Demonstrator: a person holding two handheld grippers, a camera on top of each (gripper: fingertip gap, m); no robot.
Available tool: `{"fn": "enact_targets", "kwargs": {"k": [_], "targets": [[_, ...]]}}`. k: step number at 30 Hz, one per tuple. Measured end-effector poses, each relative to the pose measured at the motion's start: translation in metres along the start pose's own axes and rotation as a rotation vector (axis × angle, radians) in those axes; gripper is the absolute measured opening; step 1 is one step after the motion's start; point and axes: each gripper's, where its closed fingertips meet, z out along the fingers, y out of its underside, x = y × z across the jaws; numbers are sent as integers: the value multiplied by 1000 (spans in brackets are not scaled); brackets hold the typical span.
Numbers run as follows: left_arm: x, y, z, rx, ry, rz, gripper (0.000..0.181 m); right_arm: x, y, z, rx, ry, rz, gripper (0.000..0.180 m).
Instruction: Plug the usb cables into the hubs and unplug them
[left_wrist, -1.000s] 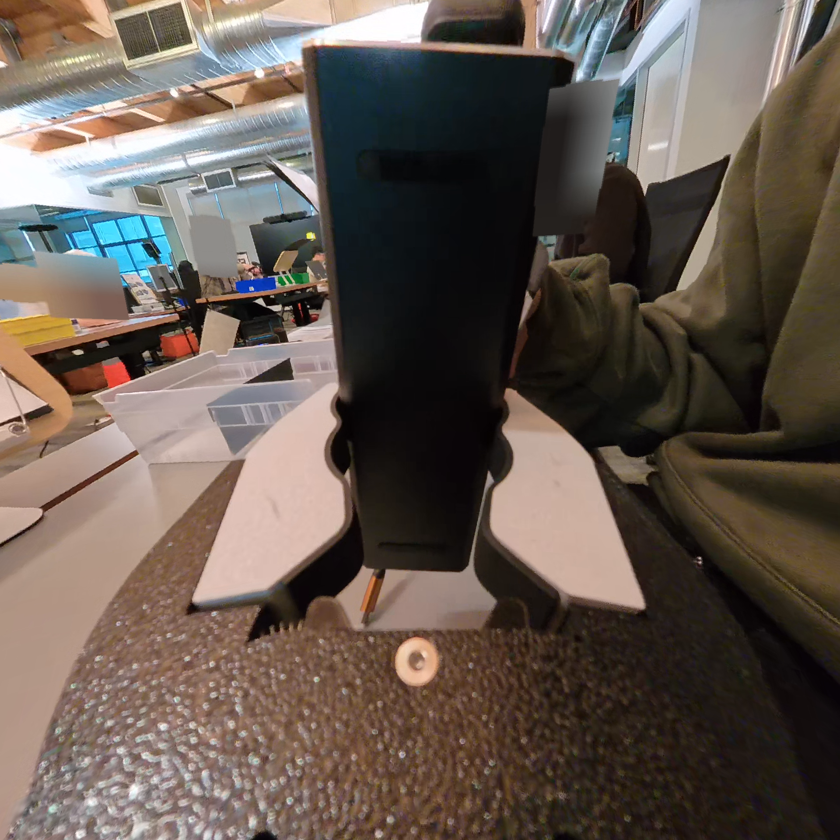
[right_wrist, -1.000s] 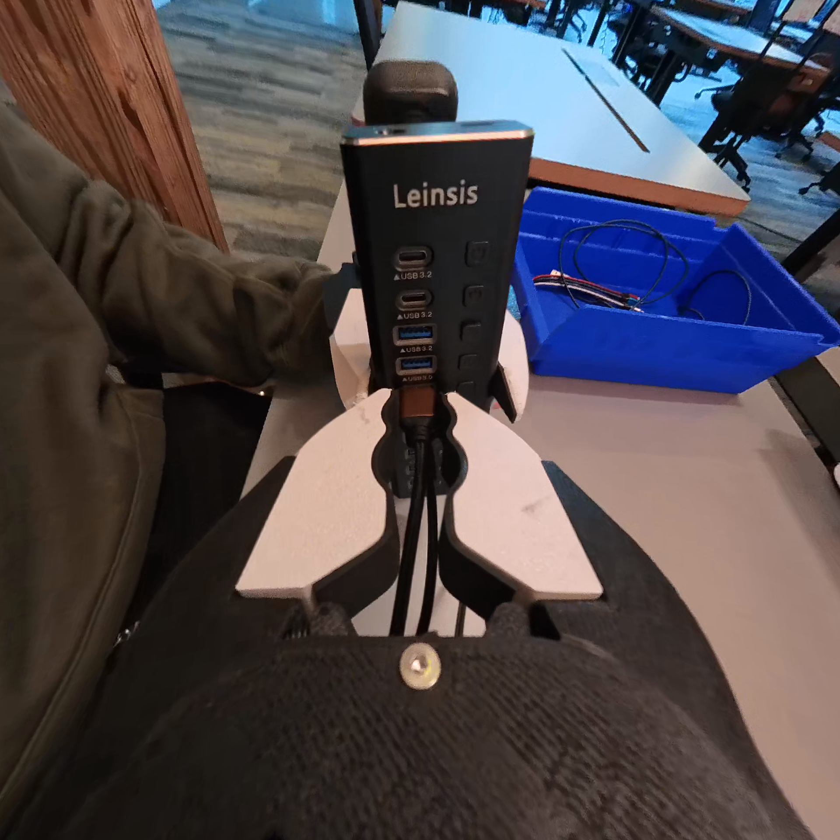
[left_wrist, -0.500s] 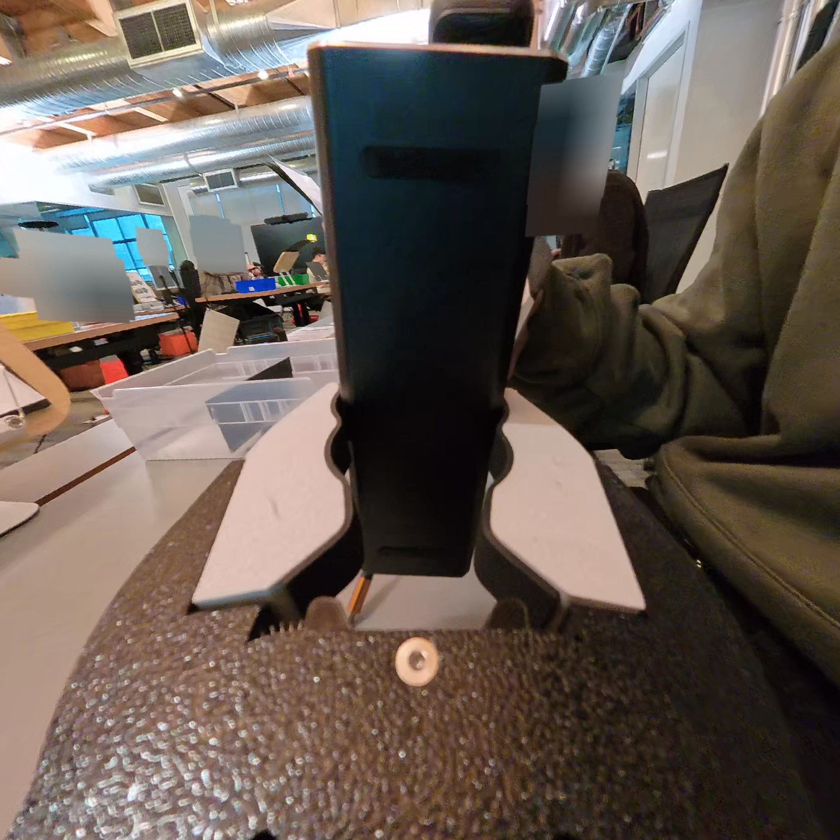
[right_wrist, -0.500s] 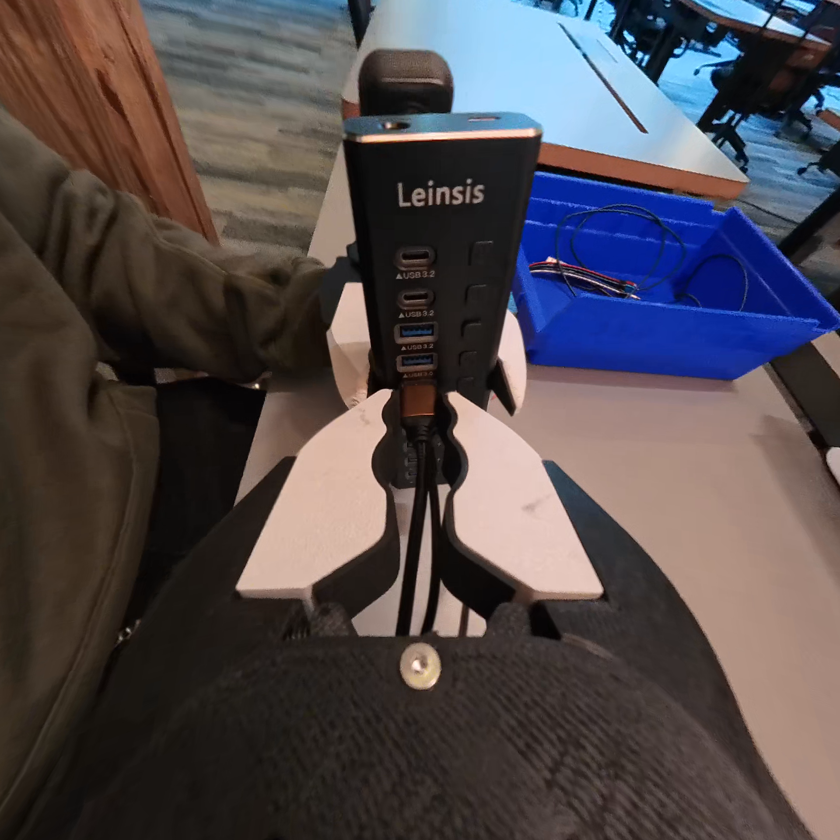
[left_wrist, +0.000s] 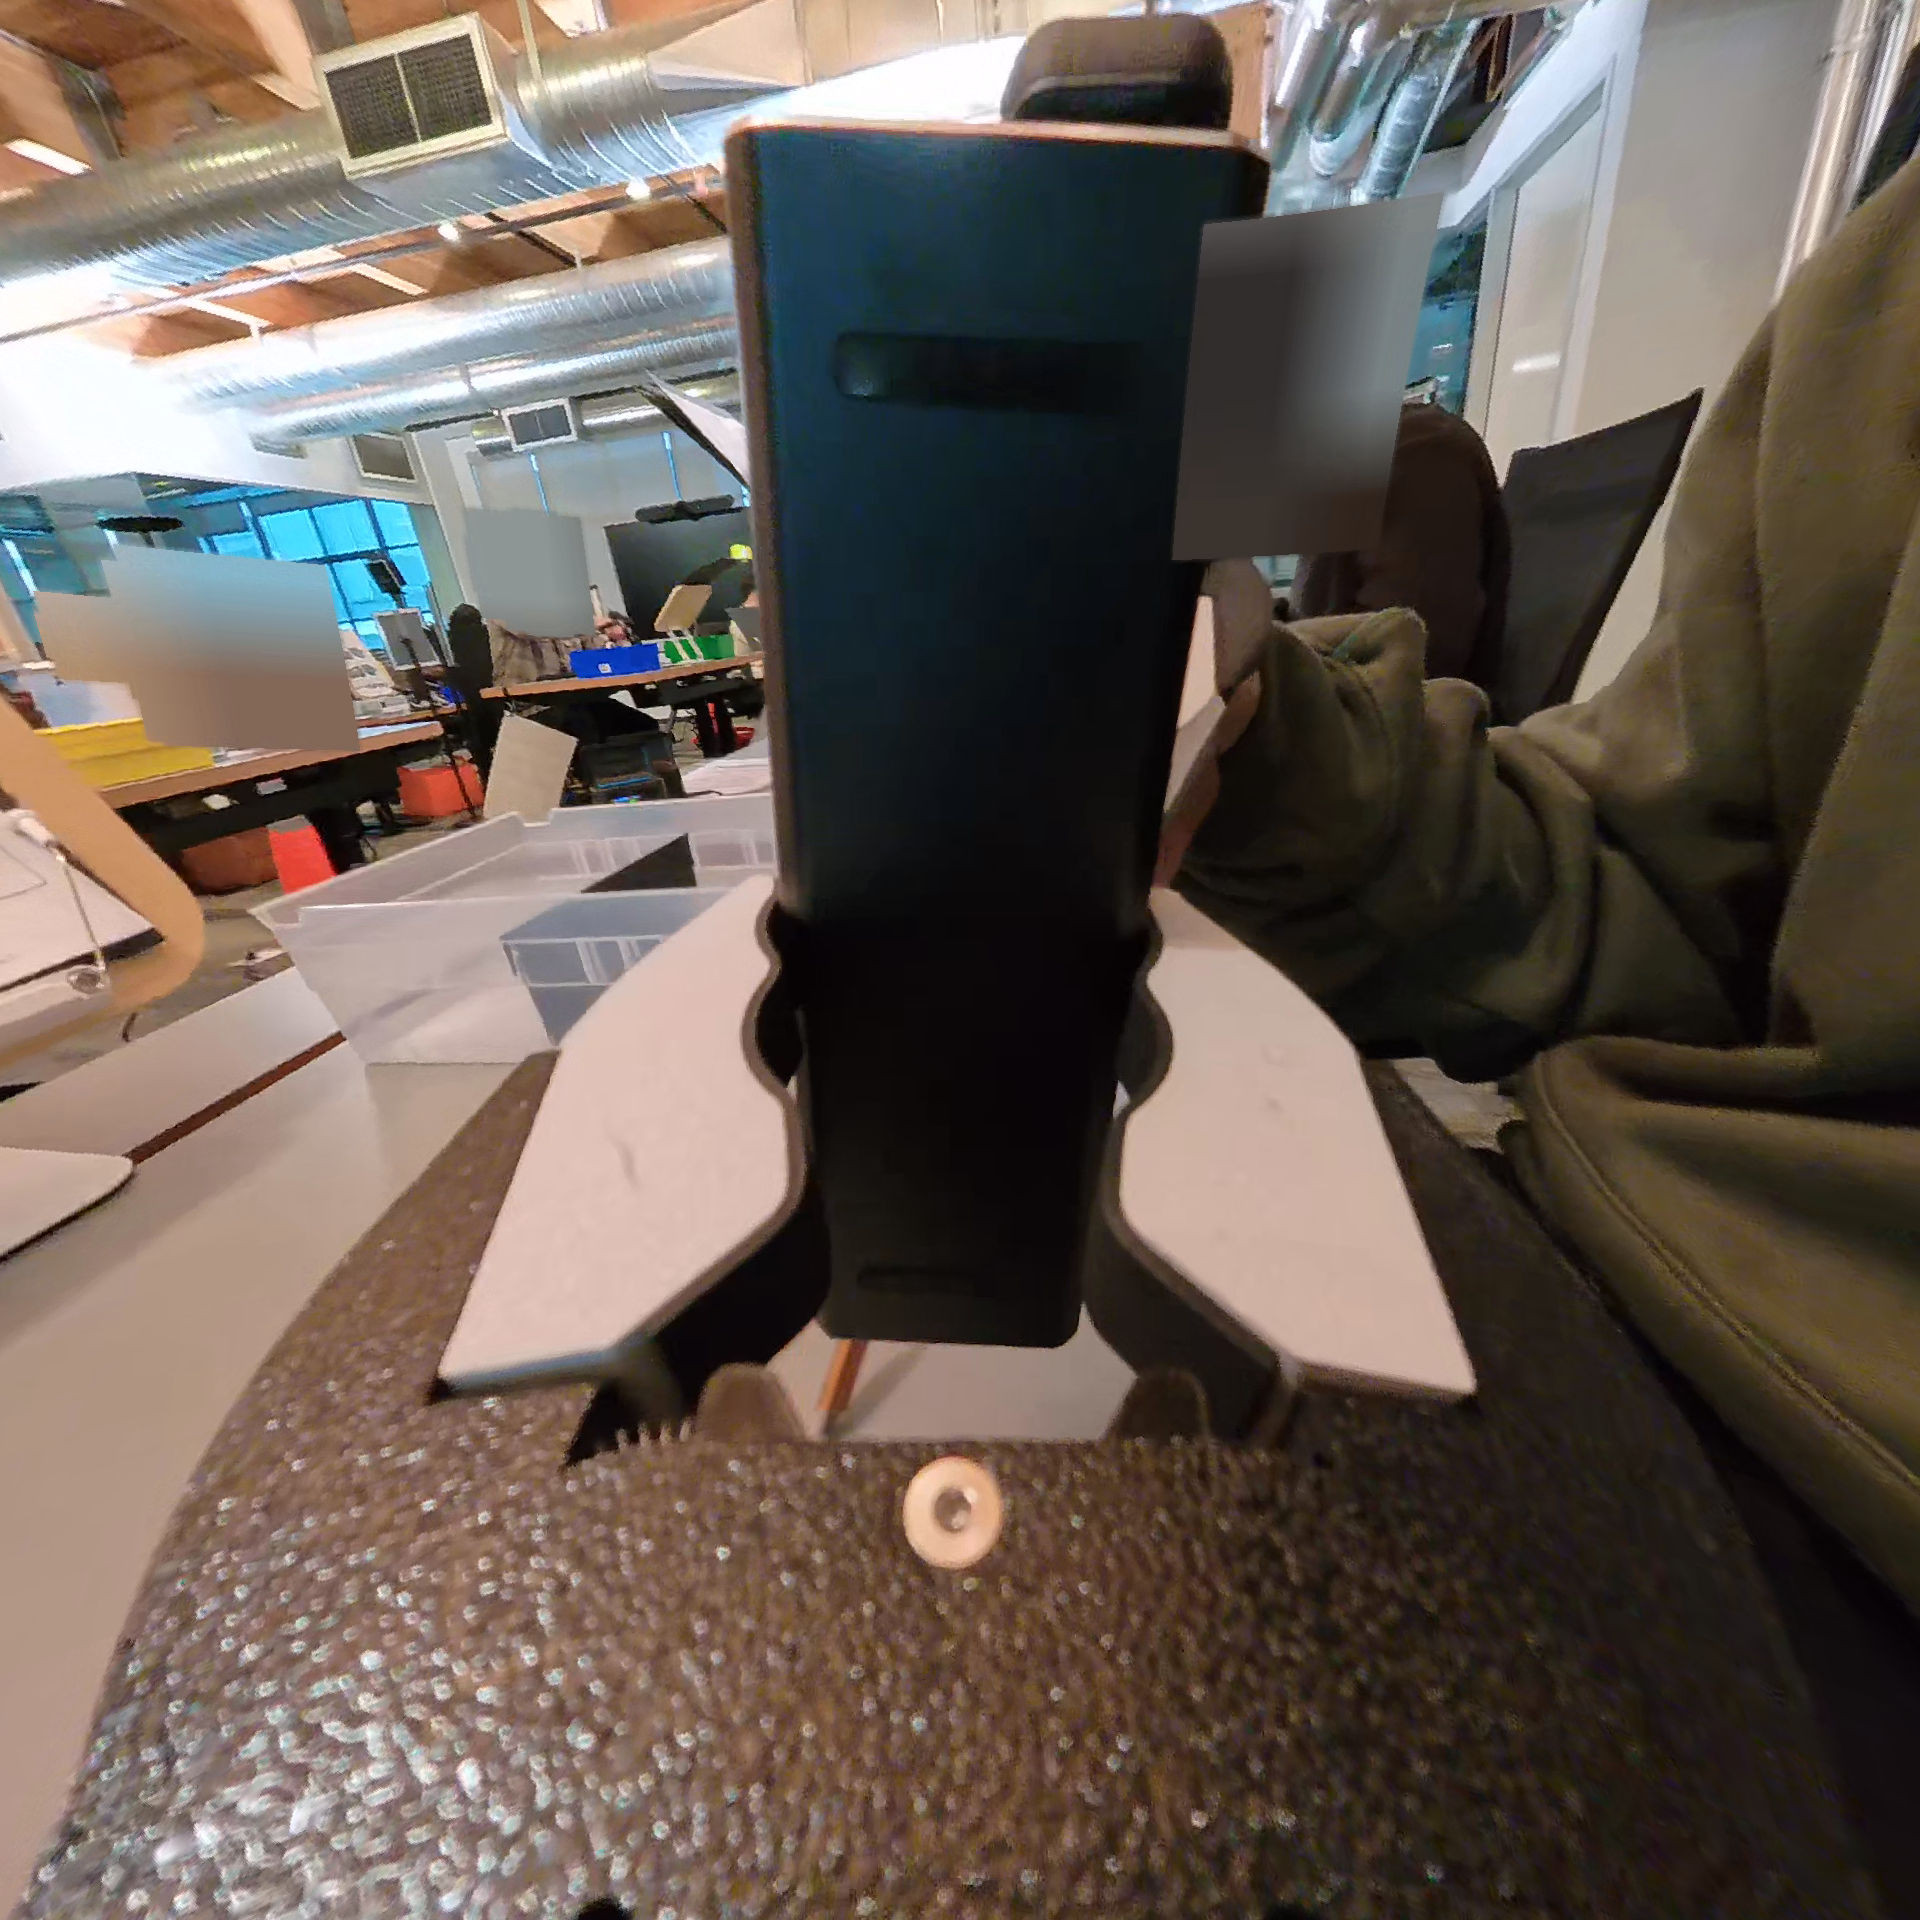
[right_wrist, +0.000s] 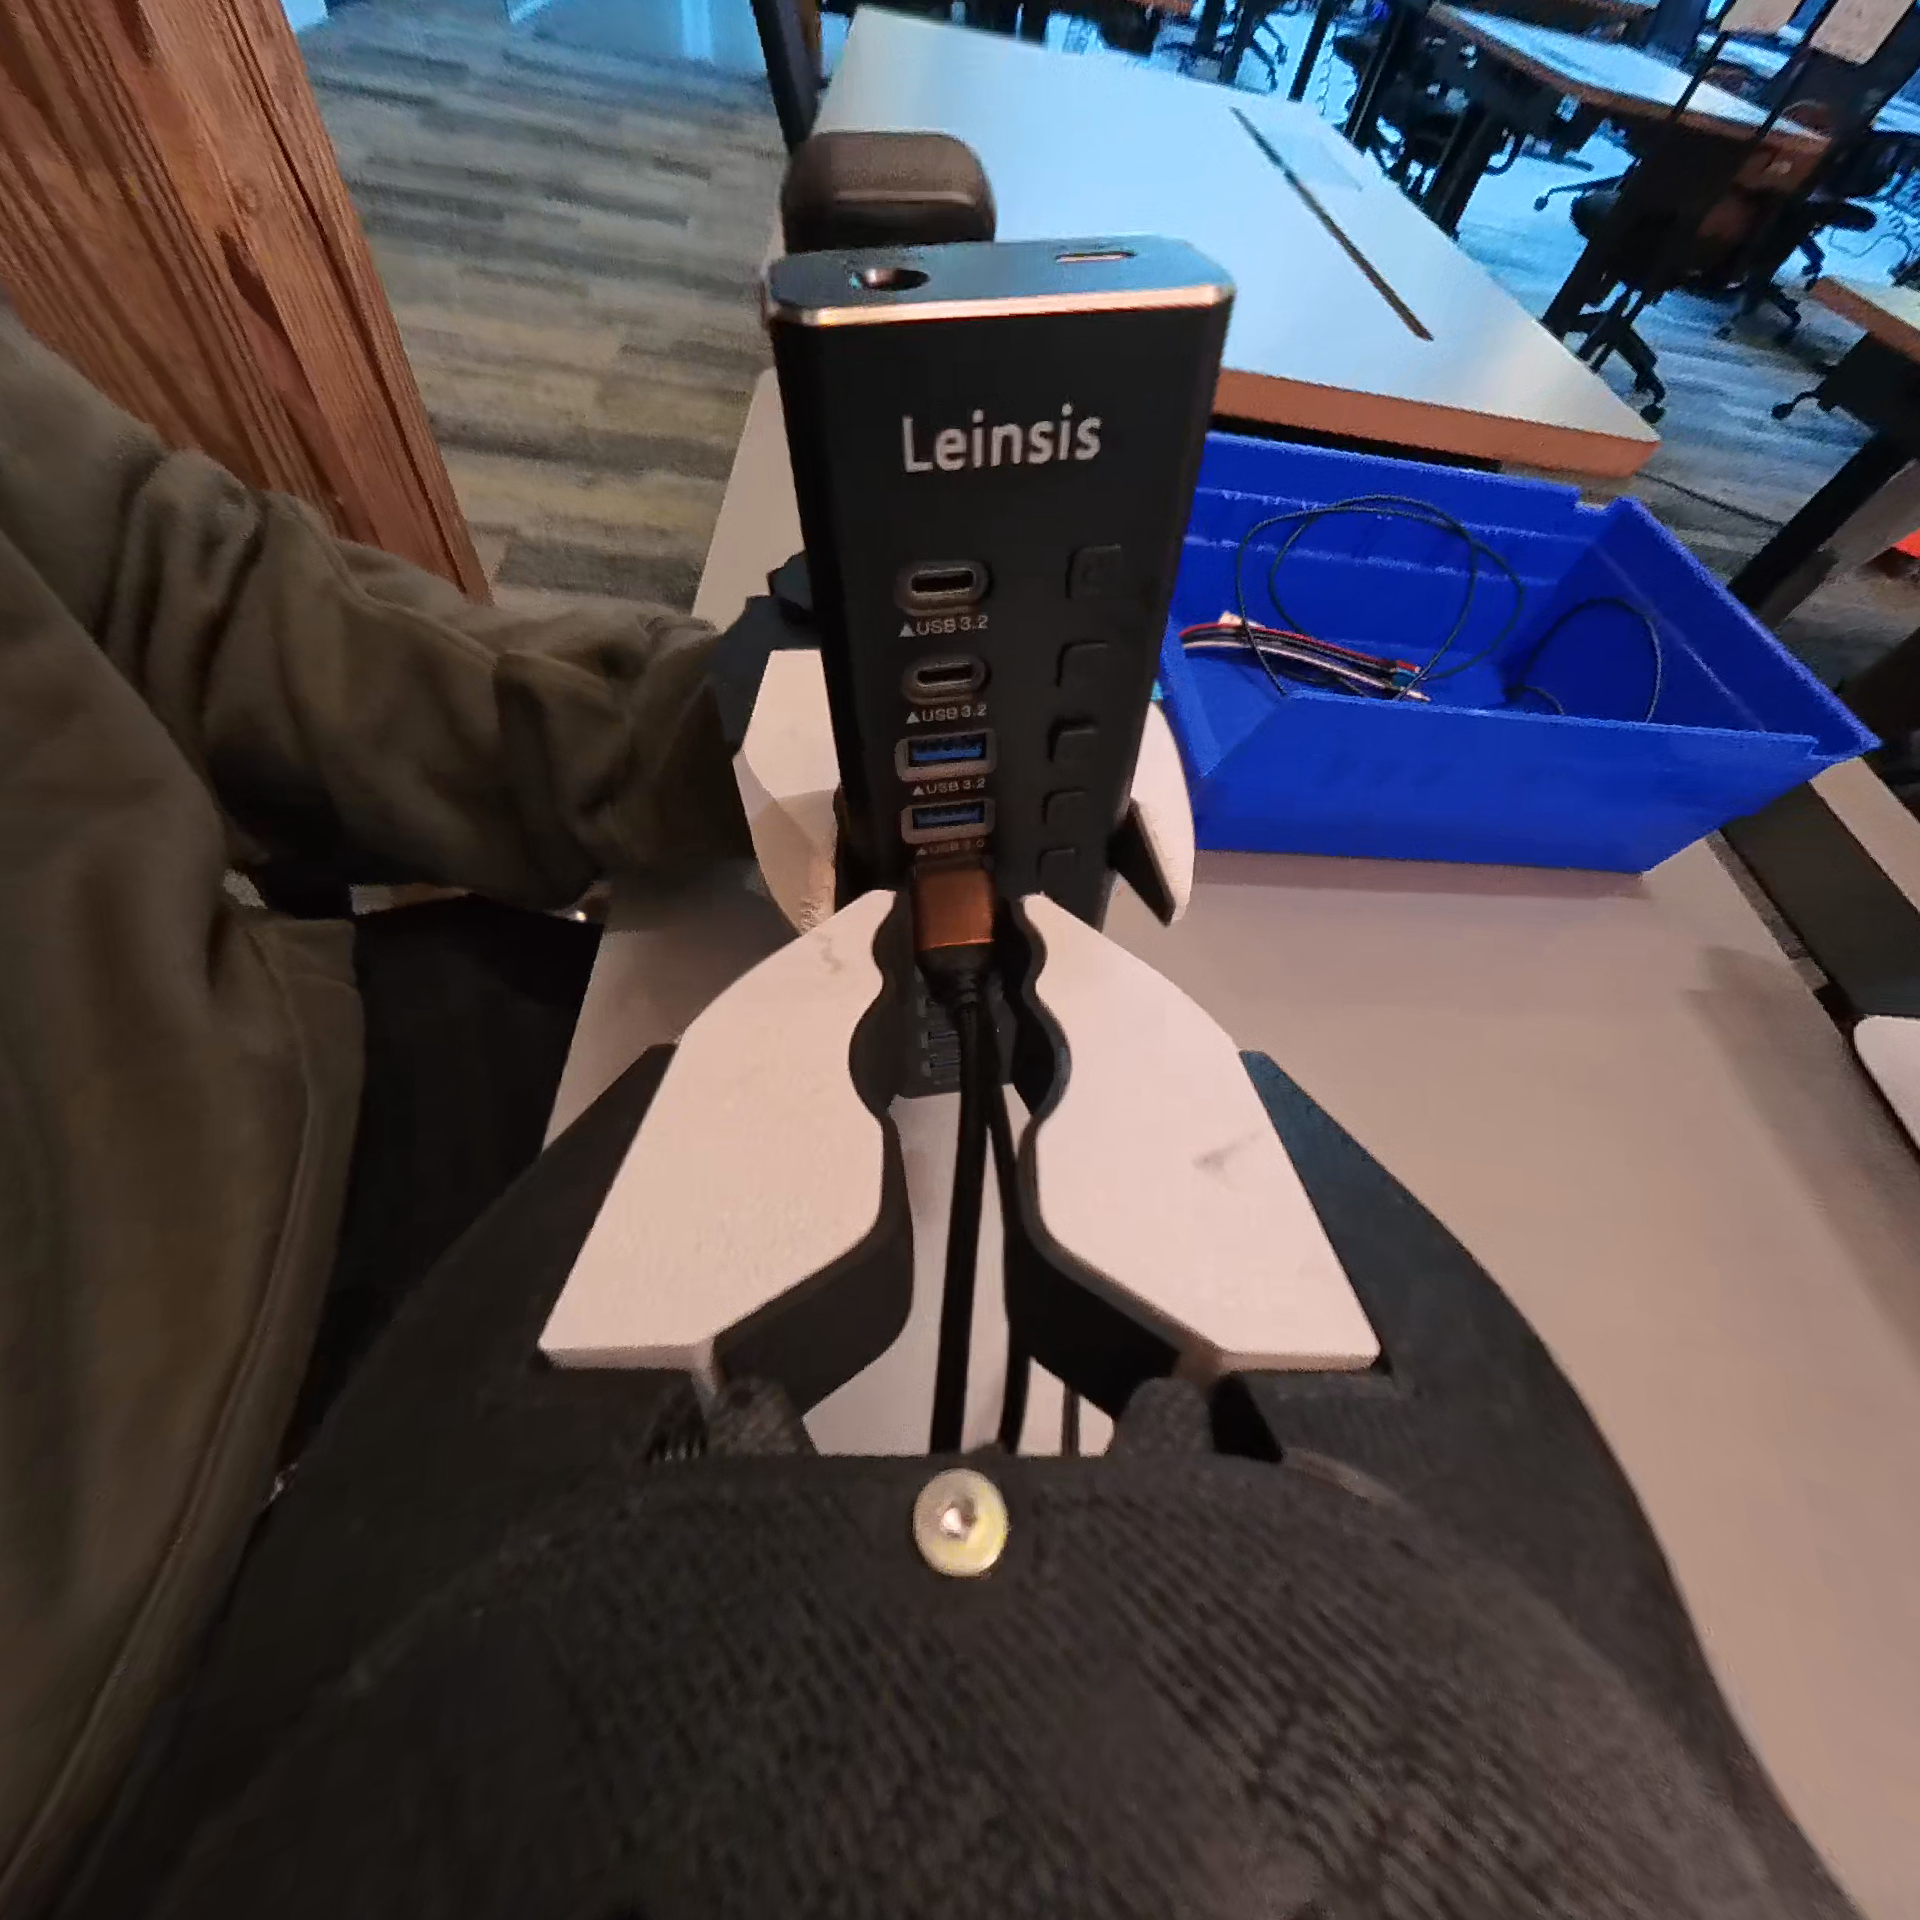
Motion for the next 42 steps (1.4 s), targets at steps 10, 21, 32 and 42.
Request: {"fn": "enact_targets", "kwargs": {"k": [10,21,32,42], "targets": [[1,2,-3,-20,12,2,60,-2,3,1,-23,-8,-18,17],[1,-1,-3,-11,14,-11,60,-2,-1,0,71,-75,54,16],[2,-22,-13,135,36,-36,60,-4,-28,7,329,-61,105,16],[1,-13,-13,111,46,-80,59,-2,-24,14,258,-16,83,17]]}}
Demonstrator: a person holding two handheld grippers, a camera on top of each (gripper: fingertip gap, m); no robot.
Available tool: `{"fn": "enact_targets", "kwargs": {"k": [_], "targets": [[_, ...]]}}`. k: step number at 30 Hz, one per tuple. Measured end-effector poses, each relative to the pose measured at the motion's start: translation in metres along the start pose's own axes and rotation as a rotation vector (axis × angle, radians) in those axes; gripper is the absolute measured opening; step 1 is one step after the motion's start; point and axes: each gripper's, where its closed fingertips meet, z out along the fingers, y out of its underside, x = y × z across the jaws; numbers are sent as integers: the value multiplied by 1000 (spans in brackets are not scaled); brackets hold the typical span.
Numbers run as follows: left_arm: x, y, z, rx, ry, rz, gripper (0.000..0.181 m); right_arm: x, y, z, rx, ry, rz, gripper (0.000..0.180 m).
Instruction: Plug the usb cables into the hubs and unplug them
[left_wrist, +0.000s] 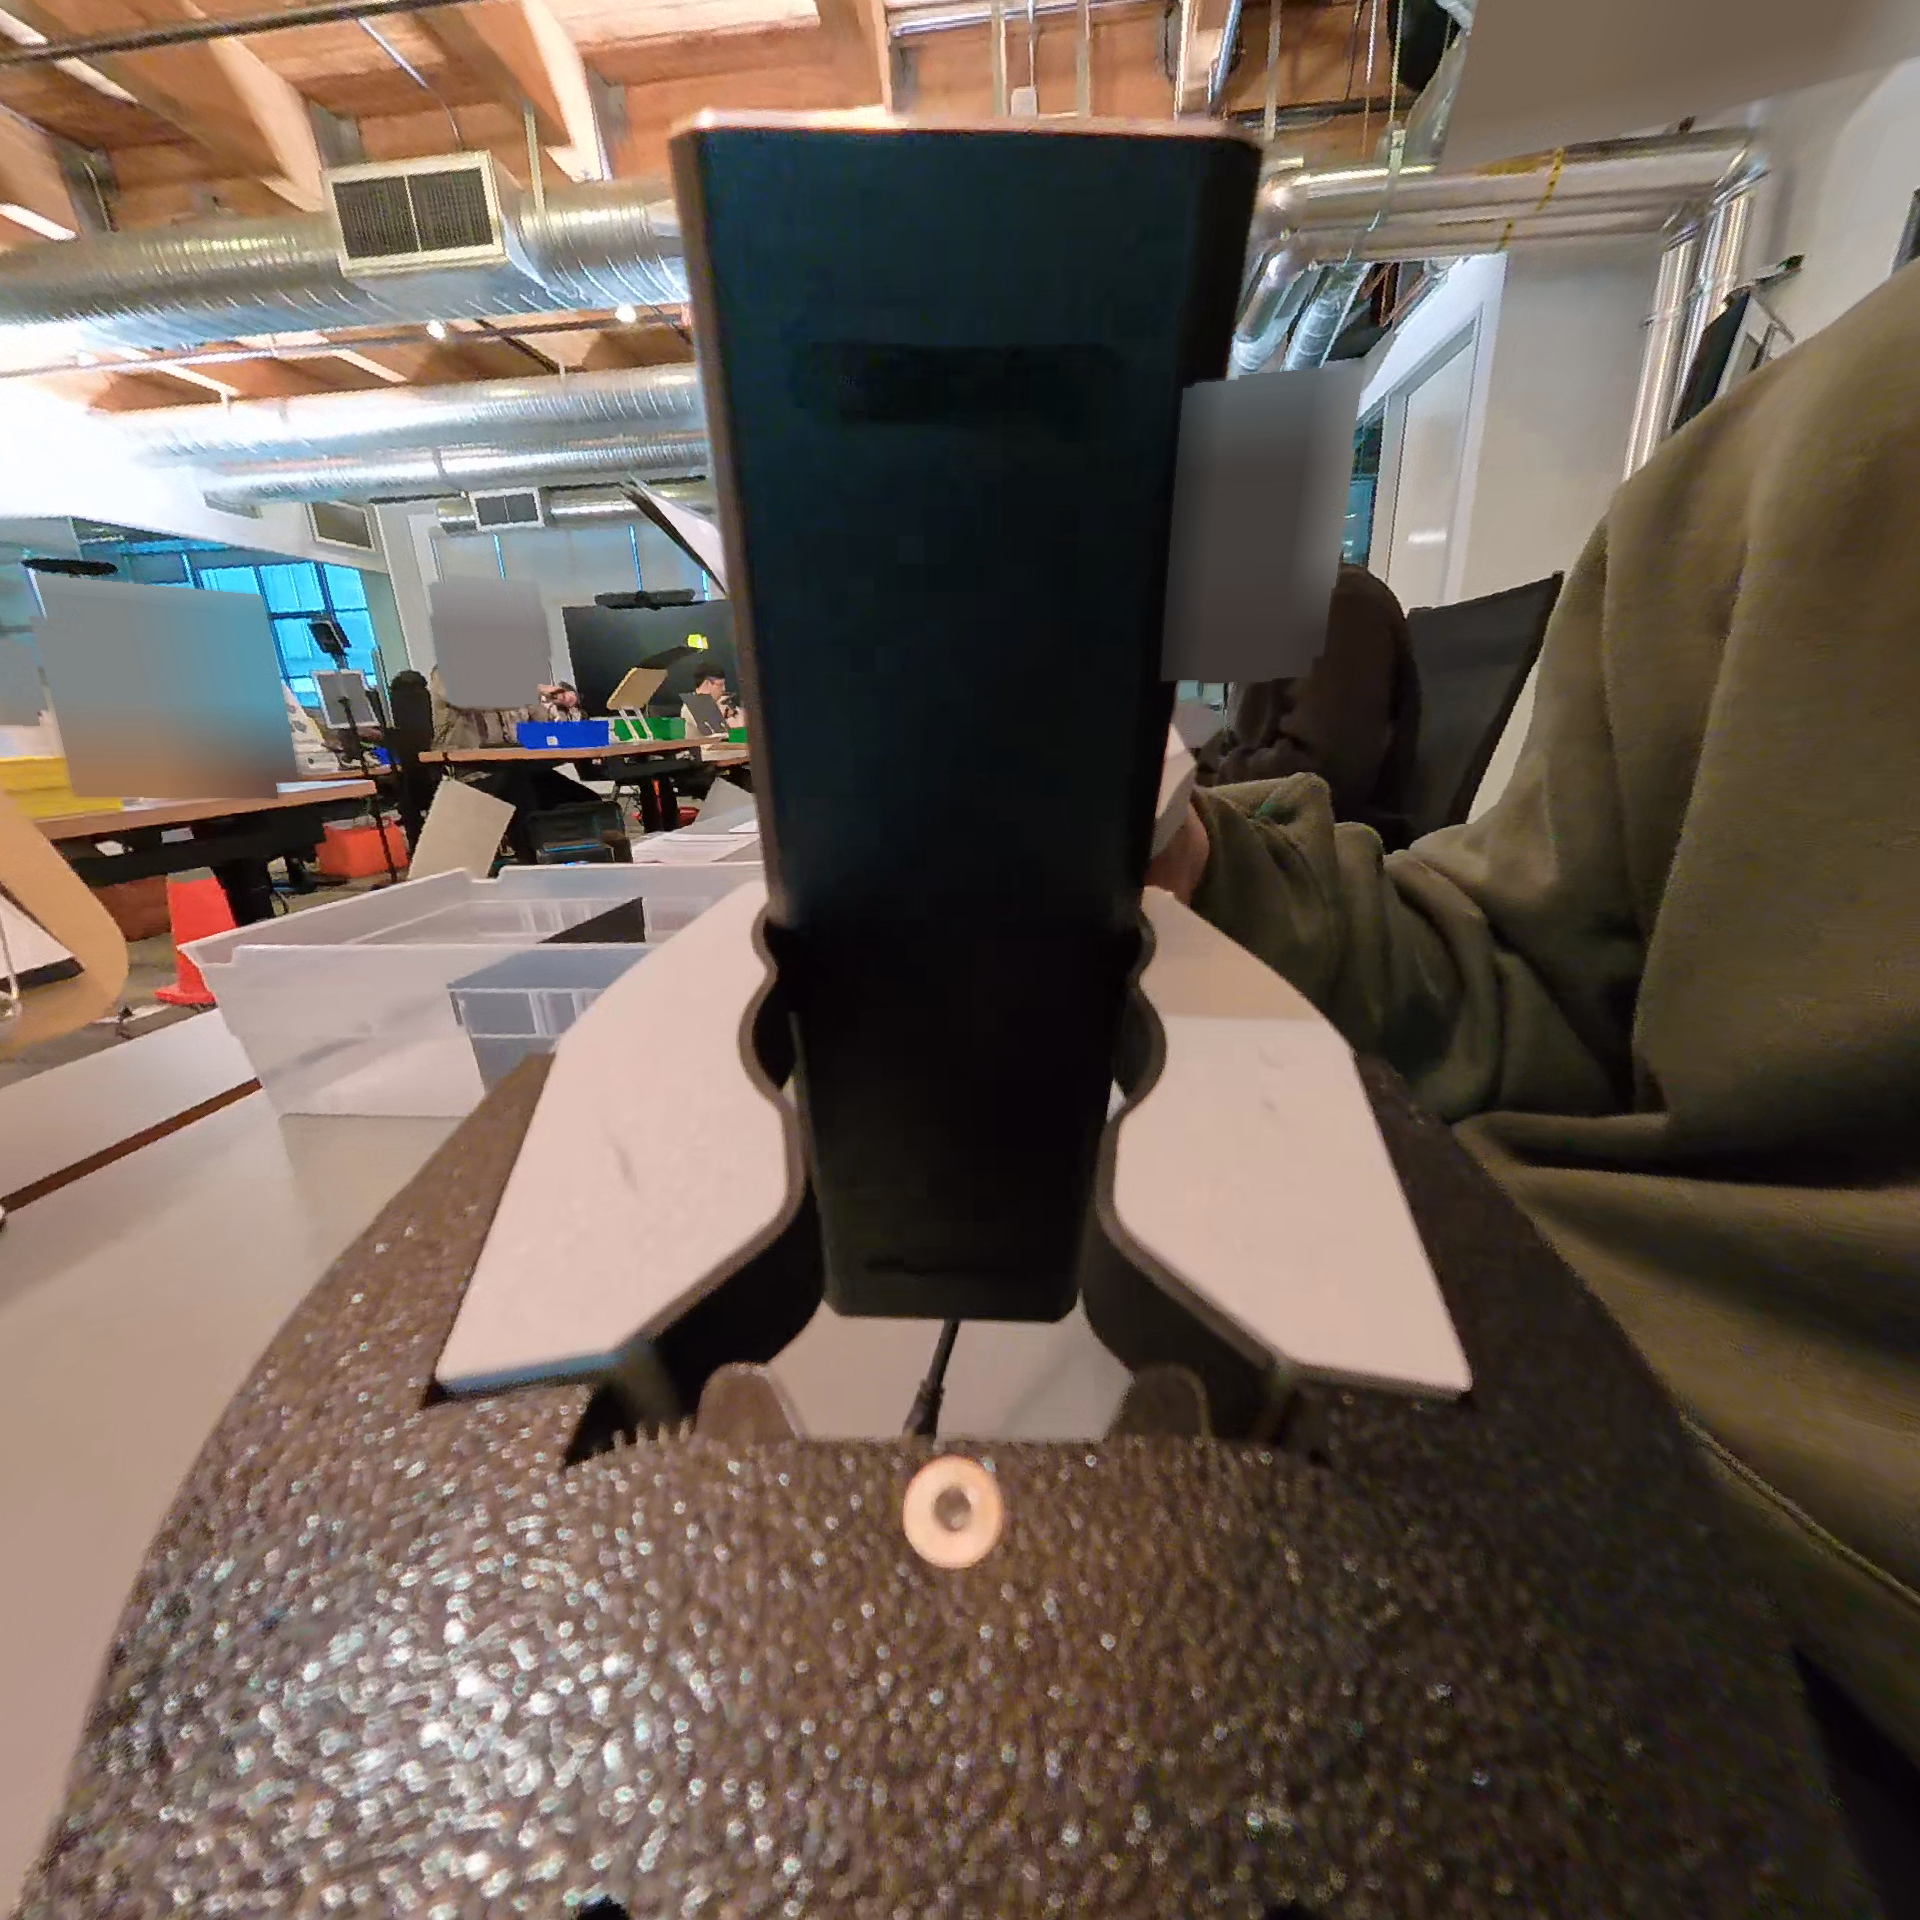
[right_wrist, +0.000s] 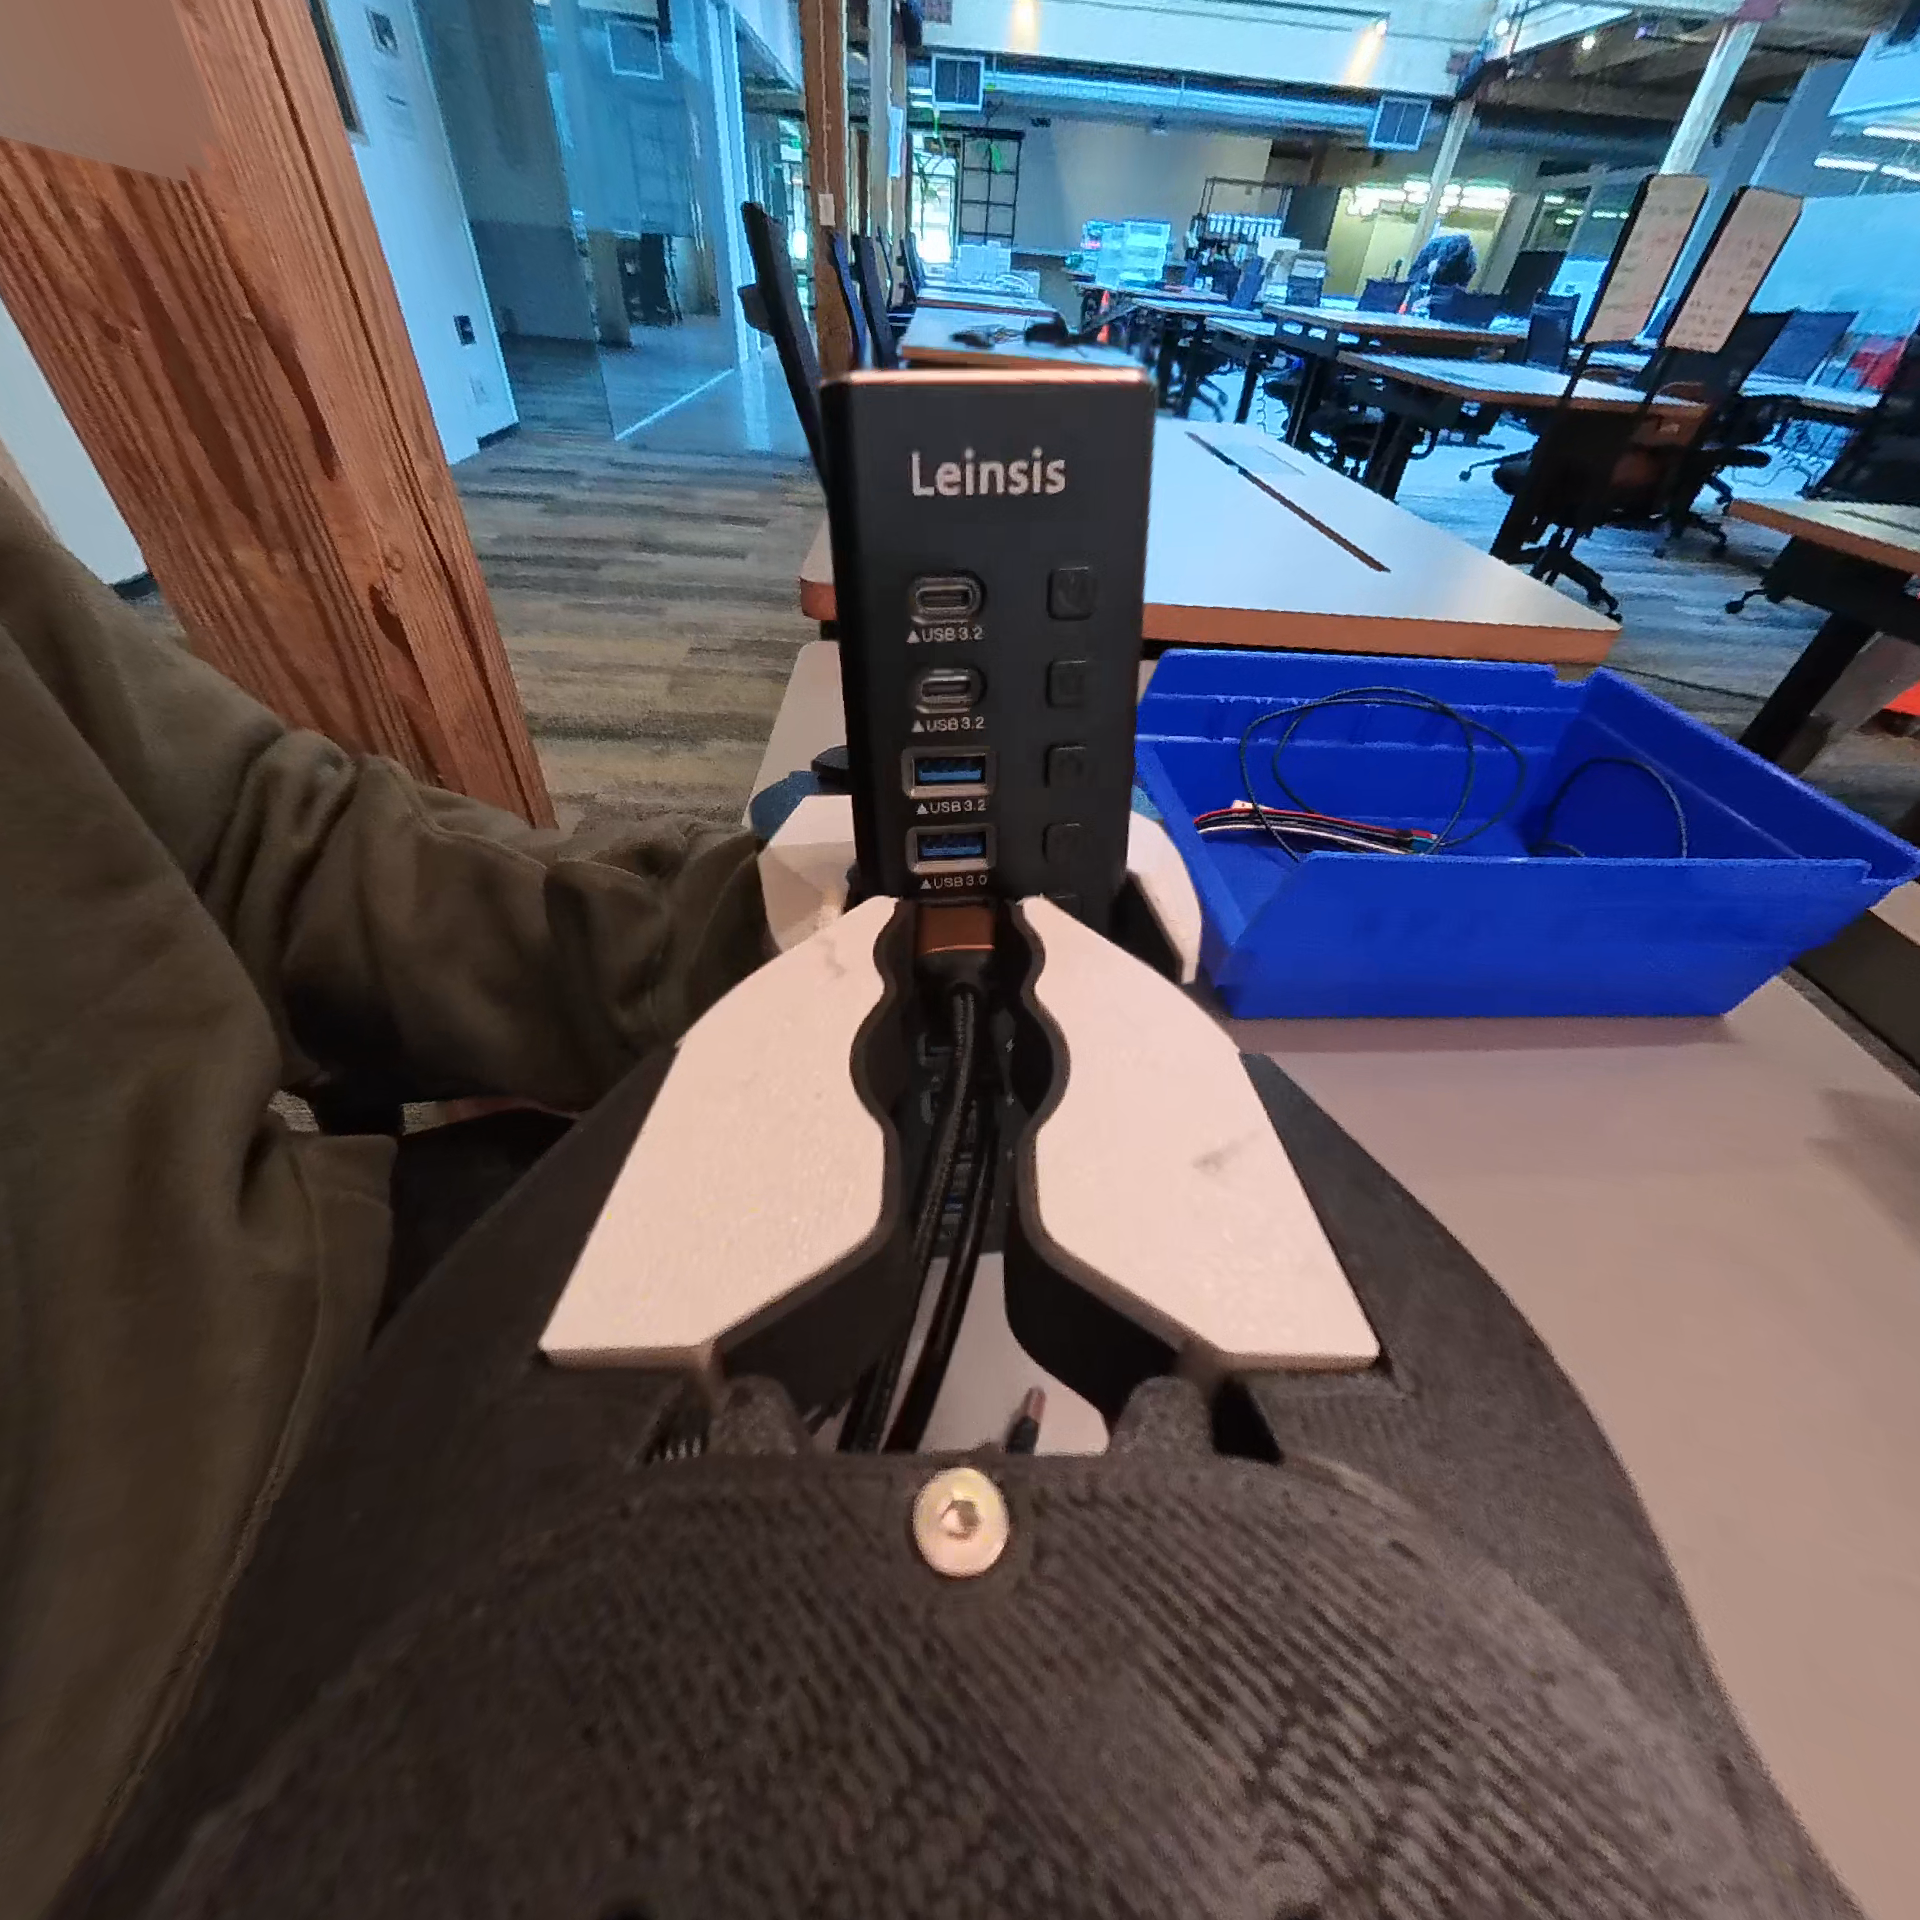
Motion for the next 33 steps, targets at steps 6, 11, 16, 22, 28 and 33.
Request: {"fn": "enact_targets", "kwargs": {"k": [6,11,16,22,28,33], "targets": [[-5,13,4,-72,-48,-37,60,4,6,-1,-18,7,23,16],[-13,25,8,-142,-105,-62,63,9,15,0,-47,24,38,16],[-15,34,9,-182,-113,-89,62,11,18,-1,-68,25,59,16],[-17,25,9,-78,-118,-99,61,13,16,0,-58,47,65,16],[-17,30,8,-139,-111,-66,62,13,21,-1,-122,56,72,16],[-18,32,5,-178,-122,-45,61,14,24,0,-144,76,78,16]]}}
